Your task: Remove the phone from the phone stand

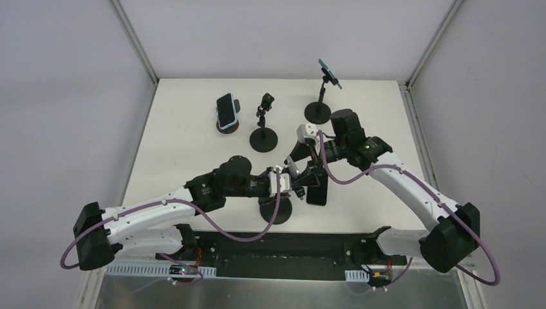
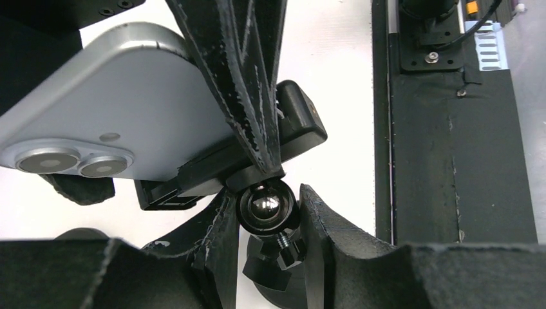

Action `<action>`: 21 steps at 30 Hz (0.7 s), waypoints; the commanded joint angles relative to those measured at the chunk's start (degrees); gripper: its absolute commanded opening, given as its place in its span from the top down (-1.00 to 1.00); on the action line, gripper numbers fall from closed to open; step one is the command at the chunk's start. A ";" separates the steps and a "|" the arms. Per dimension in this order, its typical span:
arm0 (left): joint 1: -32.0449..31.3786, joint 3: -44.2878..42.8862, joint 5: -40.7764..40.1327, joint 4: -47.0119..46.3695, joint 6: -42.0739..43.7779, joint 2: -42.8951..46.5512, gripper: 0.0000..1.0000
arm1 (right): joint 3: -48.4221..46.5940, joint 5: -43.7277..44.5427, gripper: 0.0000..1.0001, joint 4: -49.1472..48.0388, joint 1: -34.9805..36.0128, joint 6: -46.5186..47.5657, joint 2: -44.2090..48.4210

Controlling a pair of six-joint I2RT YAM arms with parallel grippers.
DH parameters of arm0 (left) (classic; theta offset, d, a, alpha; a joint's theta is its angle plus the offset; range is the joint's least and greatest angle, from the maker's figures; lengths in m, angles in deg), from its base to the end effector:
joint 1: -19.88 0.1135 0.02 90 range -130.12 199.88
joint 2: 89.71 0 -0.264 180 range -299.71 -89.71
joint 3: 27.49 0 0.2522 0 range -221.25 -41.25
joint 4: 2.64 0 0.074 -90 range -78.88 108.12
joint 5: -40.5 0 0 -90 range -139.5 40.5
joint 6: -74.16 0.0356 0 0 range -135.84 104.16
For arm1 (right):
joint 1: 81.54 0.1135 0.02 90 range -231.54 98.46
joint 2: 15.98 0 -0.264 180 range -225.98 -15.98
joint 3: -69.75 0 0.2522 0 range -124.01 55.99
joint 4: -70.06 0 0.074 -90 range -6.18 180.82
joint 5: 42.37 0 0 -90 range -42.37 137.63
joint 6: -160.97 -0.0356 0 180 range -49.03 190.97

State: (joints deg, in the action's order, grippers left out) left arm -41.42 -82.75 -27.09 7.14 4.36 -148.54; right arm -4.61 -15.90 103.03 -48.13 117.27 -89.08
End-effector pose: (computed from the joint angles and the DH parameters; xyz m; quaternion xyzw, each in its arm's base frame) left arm 0.1029 -0.2162 0.2990 0.5936 0.5043 -0.3563 0.5161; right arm 0.2094 0.1763 0.3244 -0.6727 0.4057 0.4104 0.4631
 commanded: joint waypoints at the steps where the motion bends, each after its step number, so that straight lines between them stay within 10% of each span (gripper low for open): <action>1: -9.81 1.39 31.01 7.90 -1.37 0.72 1.00 | -1.70 20.12 1.00 -2.88 -5.00 16.69 -3.75; 12: -9.07 0.72 28.54 8.02 -0.35 -1.30 1.00 | 5.64 20.62 1.00 -15.30 -1.01 5.94 2.23; 21: -7.11 1.52 29.03 7.96 0.31 0.30 1.00 | 1.54 13.72 1.00 -6.04 -0.88 5.38 4.23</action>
State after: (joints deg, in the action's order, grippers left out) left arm -42.75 -82.77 -24.64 7.22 5.68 -148.54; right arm -0.04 -14.50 102.74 -47.45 115.30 -83.09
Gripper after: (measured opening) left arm 0.328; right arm 0.726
